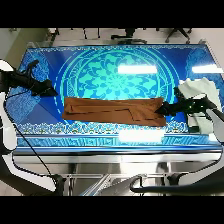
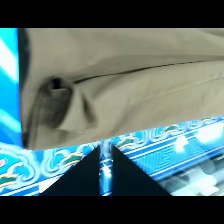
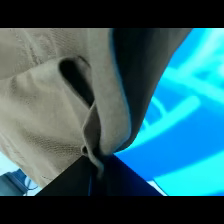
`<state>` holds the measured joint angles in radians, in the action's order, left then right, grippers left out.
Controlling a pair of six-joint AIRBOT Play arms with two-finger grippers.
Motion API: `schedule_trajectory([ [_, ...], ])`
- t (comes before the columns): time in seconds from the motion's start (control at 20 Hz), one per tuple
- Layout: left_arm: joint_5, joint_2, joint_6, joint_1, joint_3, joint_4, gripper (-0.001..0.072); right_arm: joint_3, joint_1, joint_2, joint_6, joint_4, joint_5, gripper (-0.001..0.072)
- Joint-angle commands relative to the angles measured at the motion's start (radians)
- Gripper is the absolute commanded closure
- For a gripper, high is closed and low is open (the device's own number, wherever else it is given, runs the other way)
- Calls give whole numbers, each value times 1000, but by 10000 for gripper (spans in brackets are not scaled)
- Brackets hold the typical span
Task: Fold the shirts.
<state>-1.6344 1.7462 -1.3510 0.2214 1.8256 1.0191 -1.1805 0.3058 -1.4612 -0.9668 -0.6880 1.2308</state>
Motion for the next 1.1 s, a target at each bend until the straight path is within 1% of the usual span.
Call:
schedule_trajectory([
  [0.0,14,-19,21,-61,1,-136,691,-10,-3,9,43,61,9,691],
  [0.05,29,-19,30,-100,1,-178,691,-17,-2,29,42,61,16,691],
  [0.15,80,-19,38,-216,-1,-172,691,-45,-2,64,32,61,61,692],
  [0.3,240,-19,42,-422,-71,-173,691,-107,-2,117,-3,61,157,692],
  [0.4,449,-16,54,-564,-160,-168,691,-169,-2,155,-39,61,229,692],
  [0.55,809,29,44,-749,-247,-90,692,-291,-2,197,-121,61,351,692],
  [0.6,881,55,40,-790,-255,-93,692,-336,-2,209,-135,61,381,692],
  [0.65,921,90,37,-824,-251,-98,693,-381,-2,219,-160,61,405,692],
  [0.75,908,169,0,-862,-209,-97,694,-458,-2,232,-191,61,436,692],
  [0.85,846,253,-17,-885,-131,-97,694,-511,-3,237,-210,62,455,692],
  [0.95,796,326,-24,-905,-42,-97,694,-528,-2,243,-211,71,454,692],
  [1.05,758,391,-51,-921,43,-97,694,-528,-3,245,-212,95,454,692],
])
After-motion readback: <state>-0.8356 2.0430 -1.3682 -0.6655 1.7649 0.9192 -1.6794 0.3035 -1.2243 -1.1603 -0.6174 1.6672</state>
